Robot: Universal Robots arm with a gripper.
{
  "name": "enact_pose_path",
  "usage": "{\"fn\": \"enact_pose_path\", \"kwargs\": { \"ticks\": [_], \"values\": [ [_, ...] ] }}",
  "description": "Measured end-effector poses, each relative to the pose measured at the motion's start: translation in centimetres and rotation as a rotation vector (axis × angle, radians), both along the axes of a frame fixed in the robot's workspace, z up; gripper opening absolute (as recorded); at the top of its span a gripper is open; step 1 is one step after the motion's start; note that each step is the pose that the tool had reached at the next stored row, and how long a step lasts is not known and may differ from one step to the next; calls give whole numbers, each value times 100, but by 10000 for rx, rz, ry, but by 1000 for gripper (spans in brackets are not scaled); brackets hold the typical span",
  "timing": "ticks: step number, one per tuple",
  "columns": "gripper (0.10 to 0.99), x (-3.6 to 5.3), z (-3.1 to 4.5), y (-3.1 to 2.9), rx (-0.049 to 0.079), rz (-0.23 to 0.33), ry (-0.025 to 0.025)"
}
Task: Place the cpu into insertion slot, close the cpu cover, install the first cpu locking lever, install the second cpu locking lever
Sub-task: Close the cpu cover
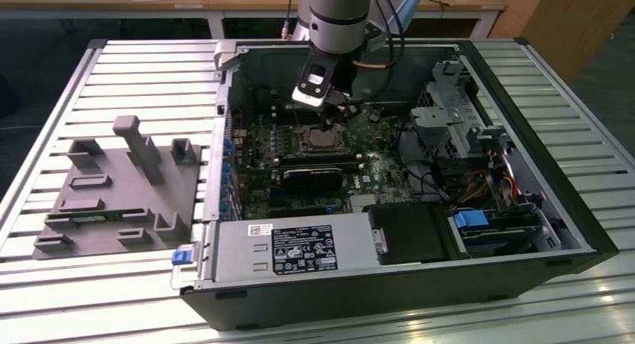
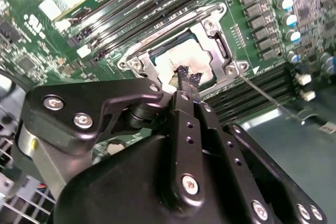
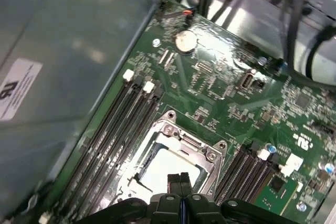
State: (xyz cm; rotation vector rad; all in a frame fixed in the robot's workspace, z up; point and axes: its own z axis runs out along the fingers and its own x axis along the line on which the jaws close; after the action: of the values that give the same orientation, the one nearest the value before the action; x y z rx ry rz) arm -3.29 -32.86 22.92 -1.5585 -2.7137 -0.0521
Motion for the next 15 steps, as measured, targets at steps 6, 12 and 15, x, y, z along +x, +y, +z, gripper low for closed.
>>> {"fn": "enact_pose_path", "kwargs": {
  "ticks": [6,12,15],
  "values": [
    [106,0,0,0,-25,1010,1],
    [106,0,0,0,-50,2050,0],
    [106,0,0,0,-59,2580,0]
  ]
}}
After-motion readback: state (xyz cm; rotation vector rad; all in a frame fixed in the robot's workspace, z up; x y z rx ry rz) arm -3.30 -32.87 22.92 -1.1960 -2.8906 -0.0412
